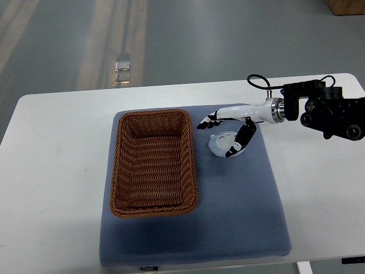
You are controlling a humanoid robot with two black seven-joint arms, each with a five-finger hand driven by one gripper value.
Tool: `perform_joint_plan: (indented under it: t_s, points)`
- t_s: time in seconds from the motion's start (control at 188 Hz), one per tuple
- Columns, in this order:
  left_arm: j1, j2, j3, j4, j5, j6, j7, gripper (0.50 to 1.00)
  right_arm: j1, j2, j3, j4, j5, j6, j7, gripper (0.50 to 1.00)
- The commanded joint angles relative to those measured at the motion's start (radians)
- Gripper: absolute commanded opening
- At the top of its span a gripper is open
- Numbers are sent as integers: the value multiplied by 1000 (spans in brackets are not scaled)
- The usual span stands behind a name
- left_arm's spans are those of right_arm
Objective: Place blue toy in brown basket
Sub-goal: 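Close the right hand's fingers around the toy and lift it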
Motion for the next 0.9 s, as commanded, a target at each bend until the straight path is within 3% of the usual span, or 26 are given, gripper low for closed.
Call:
perform_joint_plan:
  t_s: [0.0,0.122,0.388,0.473,0.552,0.595,0.749,0.897]
  points:
    - [0,0,0,0,0,0,-1,1000,-7,10,-33,-18,-38,-38,-1,905]
    - [0,0,1,0,0,0,-1,1000,-19,21,-48,-29,-59,-53,-2,891]
    - [0,0,1,2,0,0,-1,1000,-36,35,-50,-56,-92,-72,-8,780]
    - [0,0,1,2,0,0,-1,1000,-38,47,-50,-62,-105,-78,-8,709]
    - [0,0,1,2,0,0,-1,1000,-33,45,-50,-62,-109,-78,-8,611]
    - [0,0,1,2,0,0,-1,1000,-30,45,-50,-61,-109,-78,-8,588]
    - [0,0,1,2,0,0,1,1000,-16,41,-50,-61,-107,-76,-8,582]
    - [-3,0,1,2,0,0,1,1000,87,41,-50,-61,-98,-70,-8,580]
